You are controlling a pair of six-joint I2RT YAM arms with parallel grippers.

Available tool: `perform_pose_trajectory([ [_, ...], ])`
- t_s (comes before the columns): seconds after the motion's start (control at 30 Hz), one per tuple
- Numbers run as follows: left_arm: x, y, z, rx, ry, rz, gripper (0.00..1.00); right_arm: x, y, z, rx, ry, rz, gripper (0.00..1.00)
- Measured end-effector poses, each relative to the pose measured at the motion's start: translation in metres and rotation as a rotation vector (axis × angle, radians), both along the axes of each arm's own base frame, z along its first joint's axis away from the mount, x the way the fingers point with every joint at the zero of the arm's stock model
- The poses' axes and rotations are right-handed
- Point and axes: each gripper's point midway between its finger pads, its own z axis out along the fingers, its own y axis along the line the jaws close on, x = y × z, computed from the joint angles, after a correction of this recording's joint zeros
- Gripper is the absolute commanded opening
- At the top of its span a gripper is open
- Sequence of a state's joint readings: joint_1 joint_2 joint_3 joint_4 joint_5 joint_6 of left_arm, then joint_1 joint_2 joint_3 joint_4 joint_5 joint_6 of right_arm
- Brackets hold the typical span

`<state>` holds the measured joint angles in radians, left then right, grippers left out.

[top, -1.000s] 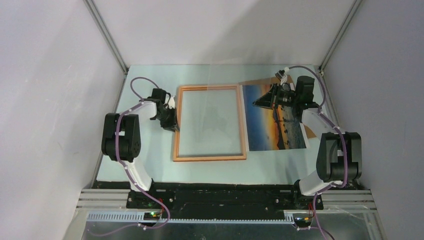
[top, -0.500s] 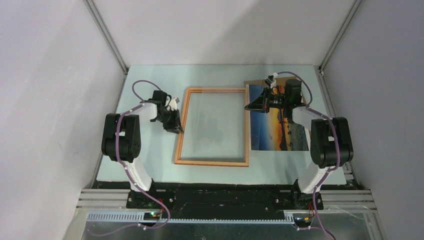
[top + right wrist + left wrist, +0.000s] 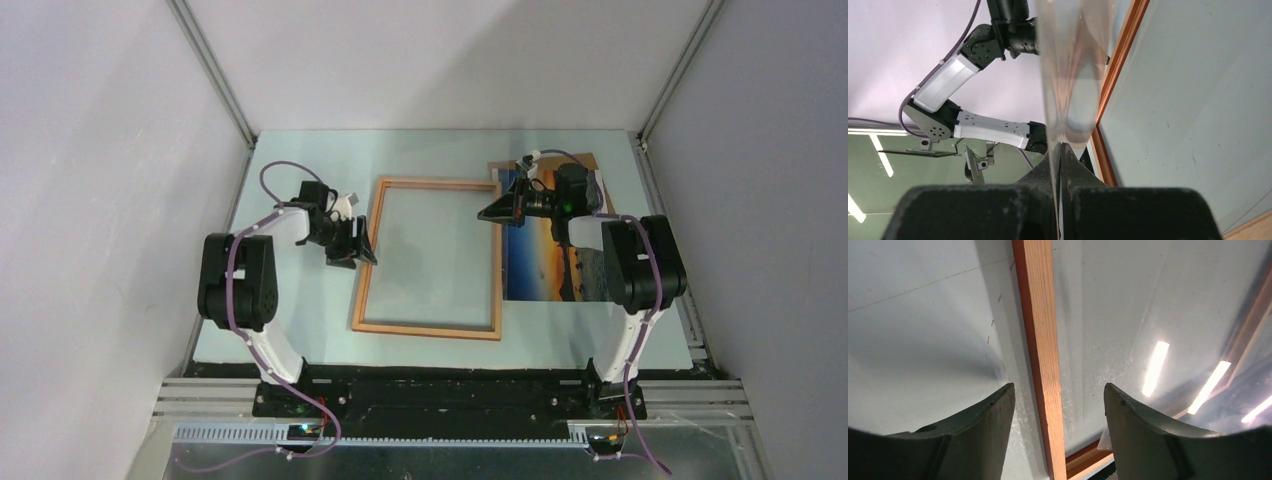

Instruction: Put the photo into the frame

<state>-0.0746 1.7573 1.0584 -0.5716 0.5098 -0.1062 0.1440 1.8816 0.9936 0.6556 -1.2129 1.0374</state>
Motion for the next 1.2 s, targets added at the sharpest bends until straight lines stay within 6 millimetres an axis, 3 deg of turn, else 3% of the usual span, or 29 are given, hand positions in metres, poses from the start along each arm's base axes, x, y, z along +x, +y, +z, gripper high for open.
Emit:
perform_pose_trajectory([
  [0.23,0.005,0.009,0.008,-0.001,-0.027,0.025,0.72,0.004,0.001,-0.005,0.018,0.024,-0.004,0.0],
  [0.53,0.014,0.041,0.007,0.009,-0.027,0.123,0.71,0.003,0.004,-0.004,0.021,0.009,0.001,0.0],
  [0.87,0.014,0.041,0.007,0.009,-0.026,0.123,0.67,0.002,0.006,-0.007,0.018,0.013,0.004,0.0],
  [1.2,0.013,0.035,0.002,-0.026,-0.011,0.112,0.61,-0.002,0.013,-0.03,0.02,0.085,-0.009,0.0],
])
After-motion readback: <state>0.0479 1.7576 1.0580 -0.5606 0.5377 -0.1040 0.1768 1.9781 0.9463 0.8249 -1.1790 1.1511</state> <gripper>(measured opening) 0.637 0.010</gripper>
